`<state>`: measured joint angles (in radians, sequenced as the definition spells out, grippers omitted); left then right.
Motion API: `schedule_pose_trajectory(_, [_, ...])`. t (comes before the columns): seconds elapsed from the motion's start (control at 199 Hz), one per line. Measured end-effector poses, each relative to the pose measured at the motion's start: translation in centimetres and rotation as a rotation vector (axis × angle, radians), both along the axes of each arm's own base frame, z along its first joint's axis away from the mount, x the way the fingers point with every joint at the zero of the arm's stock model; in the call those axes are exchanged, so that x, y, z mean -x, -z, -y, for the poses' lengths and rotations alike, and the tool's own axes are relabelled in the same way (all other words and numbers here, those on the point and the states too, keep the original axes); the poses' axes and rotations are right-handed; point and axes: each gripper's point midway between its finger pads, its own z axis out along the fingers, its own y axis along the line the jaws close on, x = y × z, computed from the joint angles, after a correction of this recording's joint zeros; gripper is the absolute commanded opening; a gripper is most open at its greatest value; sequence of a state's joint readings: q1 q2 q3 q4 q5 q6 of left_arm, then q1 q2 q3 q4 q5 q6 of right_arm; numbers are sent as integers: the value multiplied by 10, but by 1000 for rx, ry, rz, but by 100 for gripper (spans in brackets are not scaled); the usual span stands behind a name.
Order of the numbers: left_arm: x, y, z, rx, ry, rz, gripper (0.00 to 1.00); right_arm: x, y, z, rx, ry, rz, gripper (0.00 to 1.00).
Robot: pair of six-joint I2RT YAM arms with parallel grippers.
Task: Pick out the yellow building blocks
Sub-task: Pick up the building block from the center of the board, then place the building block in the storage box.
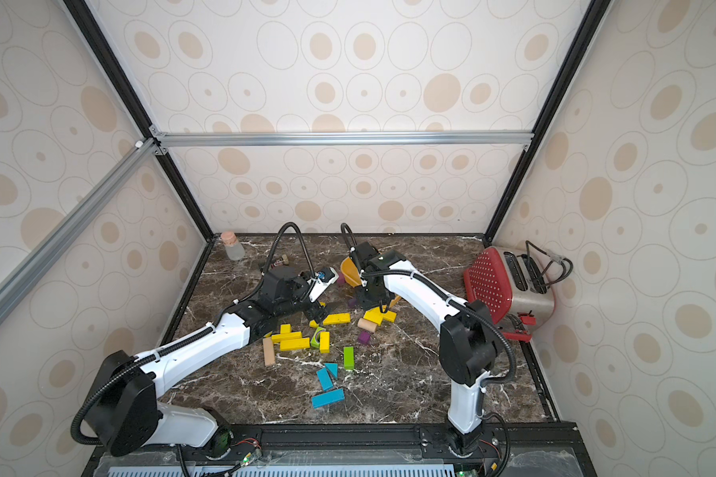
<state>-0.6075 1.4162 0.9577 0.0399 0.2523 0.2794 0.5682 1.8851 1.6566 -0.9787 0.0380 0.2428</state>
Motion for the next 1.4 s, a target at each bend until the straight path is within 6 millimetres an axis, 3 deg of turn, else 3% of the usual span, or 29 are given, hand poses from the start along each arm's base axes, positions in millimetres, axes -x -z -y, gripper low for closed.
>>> schedule_pose_trajectory(0.347, [-16, 22, 8, 9, -45, -75, 88, -60, 20, 34, 3, 109, 8, 17])
schedule_pose_trajectory(0.633, [-37, 33, 23, 49, -72, -110, 85, -86, 42, 51, 21, 137, -10, 17])
schedule_pose_trajectory(1.07, [-64, 17, 43, 84, -66, -73, 85, -116, 72, 81, 63, 177, -38, 22])
schedule_pose_trajectory(1.145, [-65, 20, 44, 79, -66, -78, 85, -120, 76, 81, 72, 177, -36, 27])
schedule_pose_trajectory(1.331, [-66, 22, 45, 76, -64, -80, 86, -122, 81, 82, 85, 181, -40, 54])
schedule_pose_trajectory(1.402, [-66, 22, 45, 75, -63, -80, 87, -123, 80, 83, 88, 180, -36, 57])
